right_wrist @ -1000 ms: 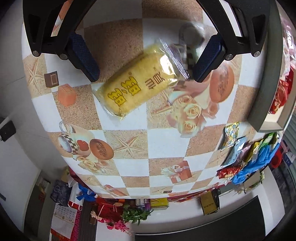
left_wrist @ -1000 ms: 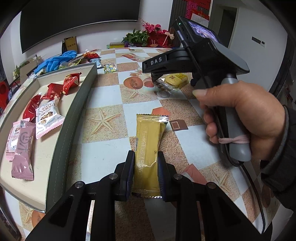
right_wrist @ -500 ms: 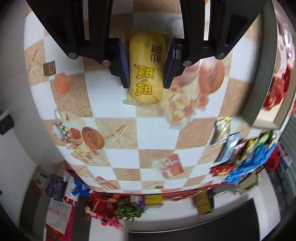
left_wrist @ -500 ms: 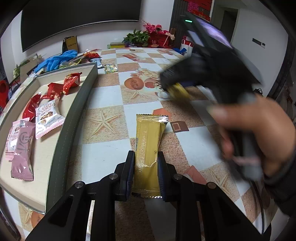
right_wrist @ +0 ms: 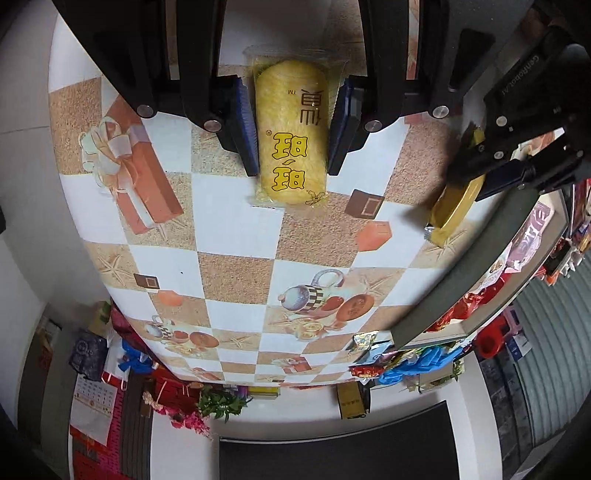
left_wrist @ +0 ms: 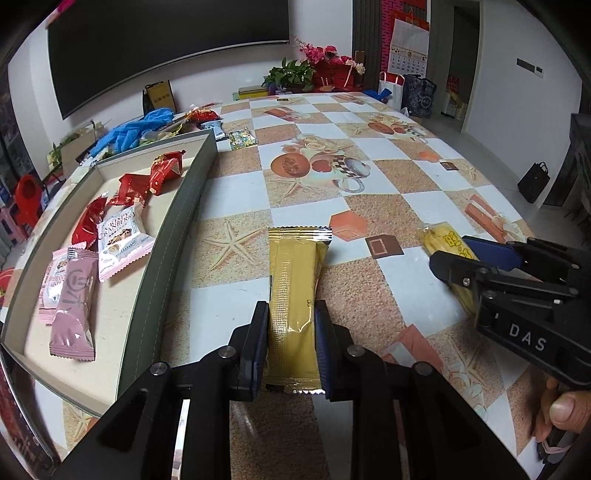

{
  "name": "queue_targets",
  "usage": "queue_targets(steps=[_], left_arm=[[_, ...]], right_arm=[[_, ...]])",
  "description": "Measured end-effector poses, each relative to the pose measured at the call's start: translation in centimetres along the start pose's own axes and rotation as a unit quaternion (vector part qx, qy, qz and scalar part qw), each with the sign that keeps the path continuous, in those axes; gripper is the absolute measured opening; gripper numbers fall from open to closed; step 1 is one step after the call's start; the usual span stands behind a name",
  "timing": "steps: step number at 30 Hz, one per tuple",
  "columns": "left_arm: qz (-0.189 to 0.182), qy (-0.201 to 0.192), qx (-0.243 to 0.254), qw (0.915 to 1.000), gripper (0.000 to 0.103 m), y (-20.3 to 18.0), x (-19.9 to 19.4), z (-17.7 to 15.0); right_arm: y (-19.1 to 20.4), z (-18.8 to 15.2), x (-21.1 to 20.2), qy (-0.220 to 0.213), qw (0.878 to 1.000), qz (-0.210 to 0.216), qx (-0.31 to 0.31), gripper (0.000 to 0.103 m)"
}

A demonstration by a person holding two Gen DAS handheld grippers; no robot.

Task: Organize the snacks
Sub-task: 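Lift the gold packet with the left gripper while the right lifts the Wangwang packet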

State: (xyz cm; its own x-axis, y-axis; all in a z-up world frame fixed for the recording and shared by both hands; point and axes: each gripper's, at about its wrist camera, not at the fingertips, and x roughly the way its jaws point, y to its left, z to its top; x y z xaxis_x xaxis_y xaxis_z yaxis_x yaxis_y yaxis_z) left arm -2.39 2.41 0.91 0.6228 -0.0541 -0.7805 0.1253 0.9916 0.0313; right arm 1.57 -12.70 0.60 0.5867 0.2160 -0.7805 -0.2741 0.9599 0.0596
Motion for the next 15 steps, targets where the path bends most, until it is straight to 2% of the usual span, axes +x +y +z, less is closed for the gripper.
queue_targets(steps=[6,15], left_arm=[[0.003,0.000,0.001,1.0000,0.026,0.0,0.2,0.1],[0.003,0.001,0.002,1.0000,0.026,0.1,0.1,0.1]], right_arm=[[0.1,-0.1,0.0,-0.003,1.000,0.013,-0.008,0.038],[1.3,-0.7,-0.2,0.005,0.999,0.006,-0.040,0.038]])
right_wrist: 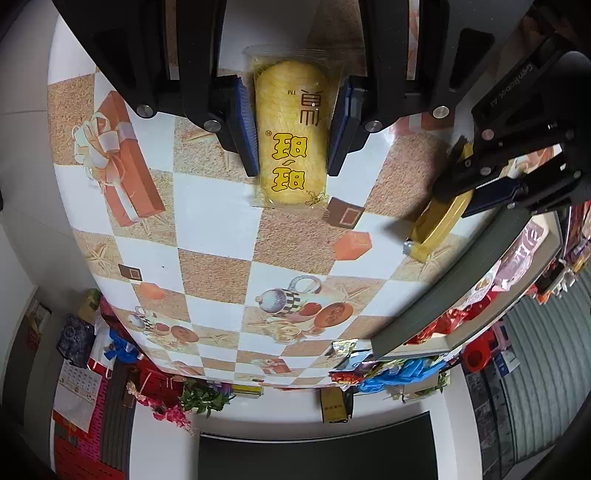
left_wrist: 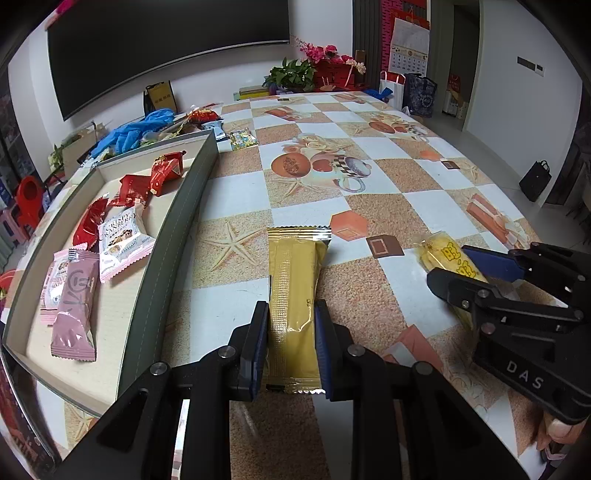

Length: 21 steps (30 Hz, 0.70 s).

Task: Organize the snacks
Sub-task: 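Lift the gold packet with the left gripper while the right lifts the Wangwang packet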

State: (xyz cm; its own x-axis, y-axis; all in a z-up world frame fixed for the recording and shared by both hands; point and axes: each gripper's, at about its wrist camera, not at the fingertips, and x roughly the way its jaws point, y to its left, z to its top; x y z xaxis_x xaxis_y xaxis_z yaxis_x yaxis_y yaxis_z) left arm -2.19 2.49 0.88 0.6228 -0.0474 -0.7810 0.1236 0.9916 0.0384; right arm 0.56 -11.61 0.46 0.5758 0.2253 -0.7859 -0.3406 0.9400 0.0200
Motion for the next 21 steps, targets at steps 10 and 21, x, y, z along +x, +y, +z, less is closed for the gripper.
queue_targets(steps=[10,21], left_arm=[[-0.003,0.000,-0.003,1.0000,0.026,0.1,0.0,0.0],[-0.010,0.000,-0.009,0.9999,0.026,0.3,0.0,0.0]], right_arm=[[0.2,-0.7,-0.3,-0.006,1.000,0.001,-0.020,0.038],[1.5,-1.0,0.3,0.012,0.998,0.023,-0.052,0.095]])
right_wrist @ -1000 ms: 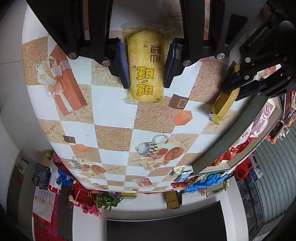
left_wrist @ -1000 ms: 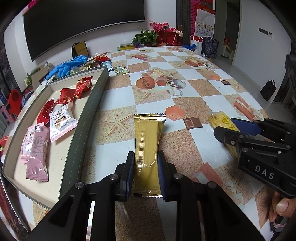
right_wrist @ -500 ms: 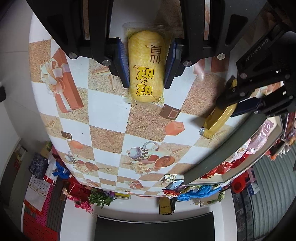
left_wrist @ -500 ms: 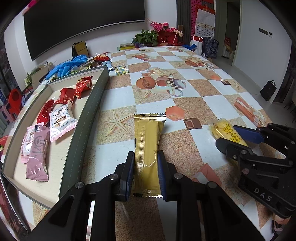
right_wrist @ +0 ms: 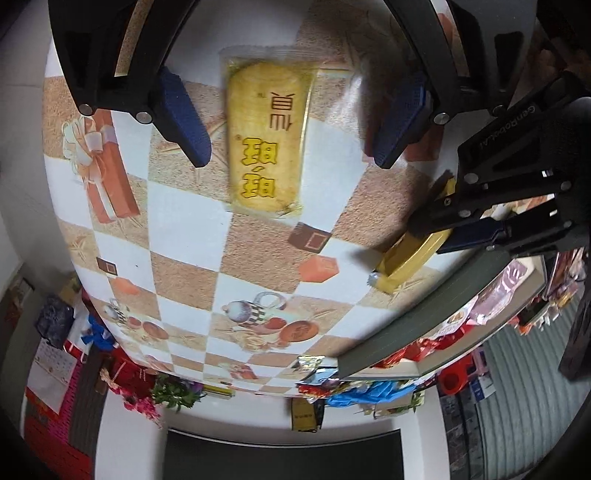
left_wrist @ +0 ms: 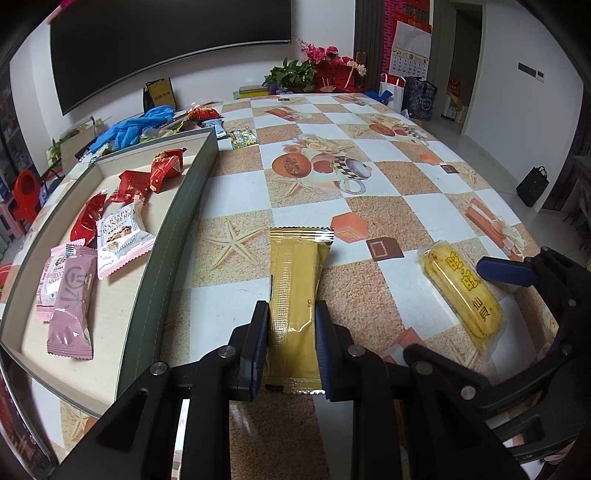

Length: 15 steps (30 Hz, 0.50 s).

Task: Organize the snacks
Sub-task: 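Lift the gold packet with the left gripper while the right lifts the Wangwang packet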

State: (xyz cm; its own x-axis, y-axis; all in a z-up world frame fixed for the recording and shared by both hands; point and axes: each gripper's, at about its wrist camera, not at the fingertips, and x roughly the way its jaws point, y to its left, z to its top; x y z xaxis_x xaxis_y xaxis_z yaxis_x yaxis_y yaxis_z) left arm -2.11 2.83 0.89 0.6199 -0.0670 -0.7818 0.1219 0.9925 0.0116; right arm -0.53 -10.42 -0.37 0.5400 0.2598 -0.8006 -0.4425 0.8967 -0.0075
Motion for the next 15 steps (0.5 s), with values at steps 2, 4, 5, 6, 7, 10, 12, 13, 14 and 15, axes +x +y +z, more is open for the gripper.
queue_targets(steps=[2,4,5,6,7,10,12,13,14,15], left_arm=[[-0.001,0.000,-0.001,1.0000,0.026,0.15,0.00,0.02],[-0.001,0.000,-0.001,1.0000,0.026,0.10,0.00,0.01],[0.000,0.000,0.000,1.0000,0.026,0.10,-0.01,0.01],[0.000,0.000,0.000,1.0000,0.026,0.10,-0.02,0.02],[-0.001,0.000,-0.001,1.0000,0.026,0.12,-0.02,0.02],[0.000,0.000,0.000,1.0000,0.026,0.11,-0.02,0.01],[-0.001,0.000,-0.001,1.0000,0.026,0.12,-0.01,0.02],[-0.001,0.000,-0.001,1.0000,0.026,0.12,-0.01,0.01],[-0.001,0.000,-0.001,1.0000,0.026,0.12,-0.01,0.01],[-0.001,0.000,-0.001,1.0000,0.026,0.12,-0.01,0.02]], right_arm=[[-0.05,-0.14,0.29,0.008,1.000,0.002,0.000,0.103],[-0.05,-0.26,0.42,0.009,1.000,0.002,0.000,0.103],[-0.06,-0.30,0.52,0.009,1.000,0.002,0.000,0.103],[-0.02,-0.24,0.39,0.009,1.000,0.002,0.000,0.103],[-0.03,-0.23,0.38,0.009,1.000,0.002,0.000,0.103],[0.00,-0.22,0.39,0.009,1.000,0.002,0.000,0.103],[-0.02,-0.20,0.37,0.009,1.000,0.002,0.000,0.103],[-0.01,-0.19,0.35,0.009,1.000,0.002,0.000,0.103],[-0.01,-0.19,0.36,0.009,1.000,0.002,0.000,0.103],[-0.01,-0.19,0.36,0.009,1.000,0.002,0.000,0.103]])
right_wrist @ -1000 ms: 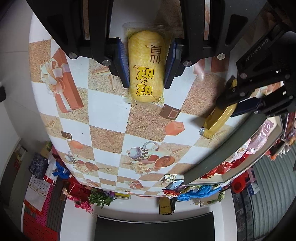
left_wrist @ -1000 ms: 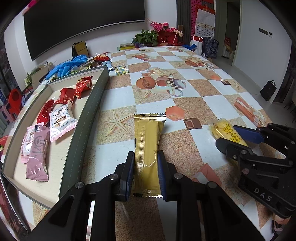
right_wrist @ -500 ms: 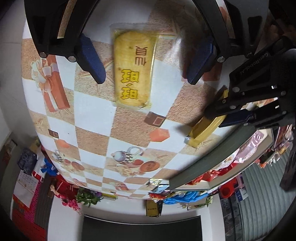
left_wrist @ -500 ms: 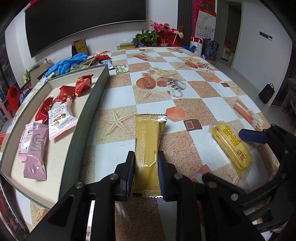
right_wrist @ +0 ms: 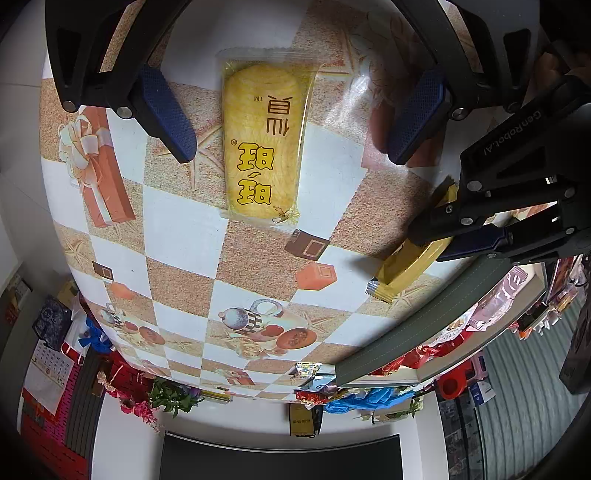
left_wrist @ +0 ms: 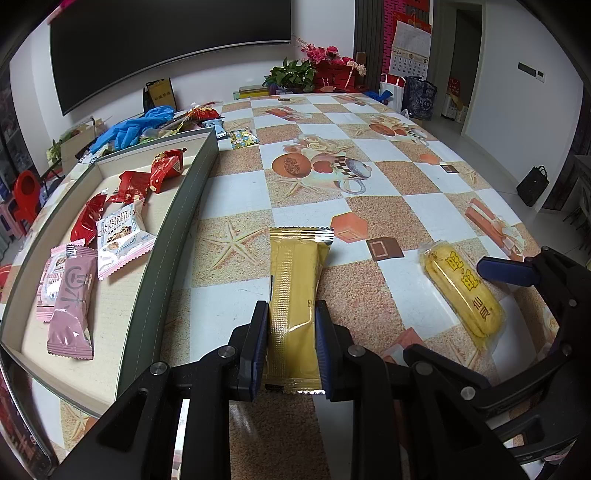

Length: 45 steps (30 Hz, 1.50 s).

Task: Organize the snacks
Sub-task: 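Lift the gold packet with the left gripper while the right lifts the Wangwang packet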

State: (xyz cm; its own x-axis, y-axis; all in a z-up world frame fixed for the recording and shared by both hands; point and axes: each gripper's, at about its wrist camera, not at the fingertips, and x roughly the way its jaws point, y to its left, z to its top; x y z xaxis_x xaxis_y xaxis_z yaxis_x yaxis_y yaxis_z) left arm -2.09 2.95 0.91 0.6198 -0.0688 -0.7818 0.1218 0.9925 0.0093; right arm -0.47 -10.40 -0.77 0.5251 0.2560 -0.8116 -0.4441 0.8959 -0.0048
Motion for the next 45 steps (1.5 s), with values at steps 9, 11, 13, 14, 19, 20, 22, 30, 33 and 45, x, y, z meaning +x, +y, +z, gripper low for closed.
queue_targets(steps=[9,11,13,14,19,20,22,30,33,45], left_arm=[[-0.001,0.000,-0.001,1.0000,0.026,0.0,0.0,0.0],[-0.001,0.000,-0.001,1.0000,0.026,0.0,0.0,0.0],[-0.001,0.000,-0.001,1.0000,0.026,0.1,0.0,0.0],[-0.001,0.000,-0.001,1.0000,0.026,0.1,0.0,0.0],[-0.001,0.000,-0.001,1.0000,0.026,0.1,0.0,0.0],[-0.001,0.000,-0.001,1.0000,0.026,0.1,0.0,0.0],[-0.001,0.000,-0.001,1.0000,0.026,0.1,0.0,0.0],[-0.001,0.000,0.001,1.0000,0.026,0.2,0.0,0.0],[-0.007,0.000,-0.005,1.0000,0.026,0.2,0.0,0.0],[-0.006,0.000,-0.004,1.0000,0.026,-0.3,0.0,-0.1]], right_arm=[[0.0,0.0,0.0,0.000,1.000,-0.001,0.001,0.103],[0.0,0.0,0.0,0.000,1.000,-0.002,0.002,0.103],[0.0,0.0,0.0,0.000,1.000,-0.002,0.001,0.103],[0.0,0.0,0.0,0.000,1.000,-0.002,0.002,0.103],[0.0,0.0,0.0,0.000,1.000,-0.002,0.002,0.103],[0.0,0.0,0.0,0.000,1.000,-0.002,0.002,0.103],[0.0,0.0,0.0,0.000,1.000,-0.002,0.002,0.103],[0.1,0.0,0.0,0.001,1.000,-0.002,0.000,0.103],[0.0,0.5,0.2,0.024,1.000,0.002,-0.005,0.103],[-2.1,1.4,0.7,0.080,0.997,-0.010,0.015,0.103]])
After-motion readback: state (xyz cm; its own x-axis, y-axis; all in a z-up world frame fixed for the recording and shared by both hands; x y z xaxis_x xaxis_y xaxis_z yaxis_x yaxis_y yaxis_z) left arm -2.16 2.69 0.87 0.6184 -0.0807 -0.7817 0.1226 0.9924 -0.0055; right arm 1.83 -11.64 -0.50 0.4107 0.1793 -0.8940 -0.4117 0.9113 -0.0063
